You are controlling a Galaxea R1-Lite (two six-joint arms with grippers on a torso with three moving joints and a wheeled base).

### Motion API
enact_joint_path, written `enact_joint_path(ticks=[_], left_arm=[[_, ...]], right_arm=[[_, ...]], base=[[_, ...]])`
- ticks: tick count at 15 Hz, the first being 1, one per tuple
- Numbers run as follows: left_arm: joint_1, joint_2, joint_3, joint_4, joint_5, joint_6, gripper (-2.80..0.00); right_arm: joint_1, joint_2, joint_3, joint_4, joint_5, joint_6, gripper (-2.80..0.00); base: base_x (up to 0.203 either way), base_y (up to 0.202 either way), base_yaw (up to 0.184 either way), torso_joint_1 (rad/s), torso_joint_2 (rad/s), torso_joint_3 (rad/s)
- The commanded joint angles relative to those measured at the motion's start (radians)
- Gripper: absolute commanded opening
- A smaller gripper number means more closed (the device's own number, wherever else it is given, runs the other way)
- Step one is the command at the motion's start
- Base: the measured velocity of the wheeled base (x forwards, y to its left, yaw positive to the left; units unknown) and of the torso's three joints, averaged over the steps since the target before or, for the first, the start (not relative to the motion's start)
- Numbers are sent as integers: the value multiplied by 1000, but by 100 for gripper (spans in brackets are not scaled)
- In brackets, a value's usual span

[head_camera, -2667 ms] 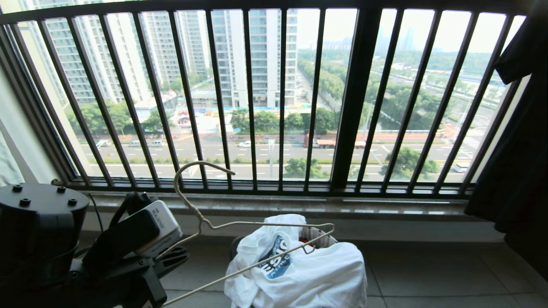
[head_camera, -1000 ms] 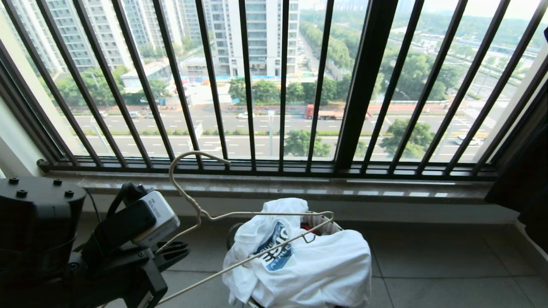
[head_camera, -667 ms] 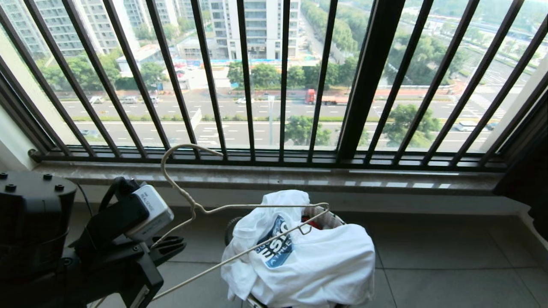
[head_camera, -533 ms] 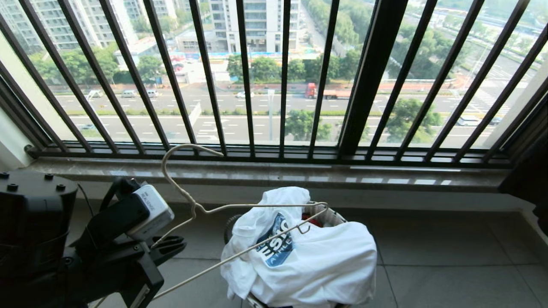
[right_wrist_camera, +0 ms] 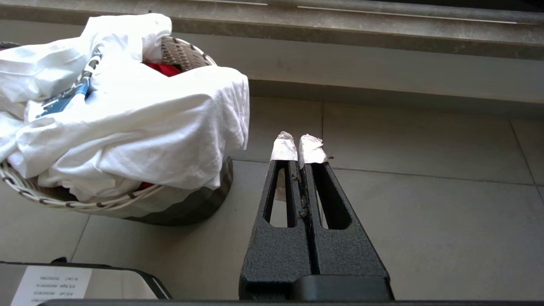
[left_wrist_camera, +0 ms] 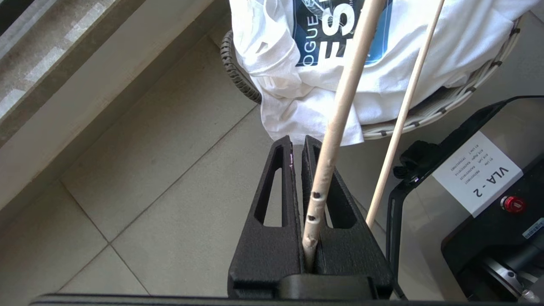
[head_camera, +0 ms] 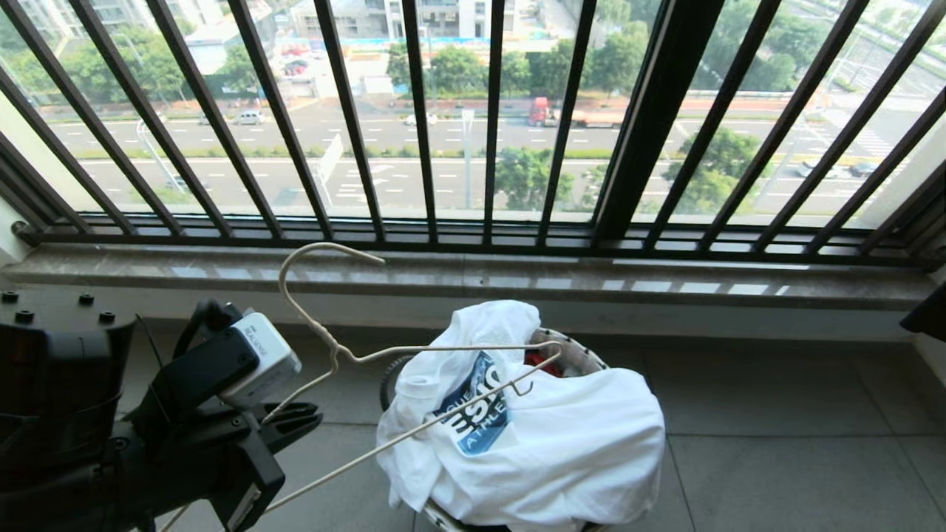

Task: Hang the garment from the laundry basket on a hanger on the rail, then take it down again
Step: Pick up clothes from the basket

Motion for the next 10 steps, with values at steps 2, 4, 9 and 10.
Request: enact_joint_path(ticks=[2,4,9,10], left_arm=[[0,5,-3,-1,0,1,-280],[0,10,-3,-1,0,2,-280],[0,4,0,-1,0,0,-280],[1,-4,3,-2,-2,1,-280]], right_arm=[[0,1,0,0,0,-1,-280],[0,1,0,0,0,-1,-280],[0,1,0,0,0,-1,-280],[0,1,0,0,0,-1,-280]], base=[[0,0,0,2,3,-200],[0,0,0,7,0,-199],[0,0,0,4,3,-196],[0,0,0,2,8,-178]])
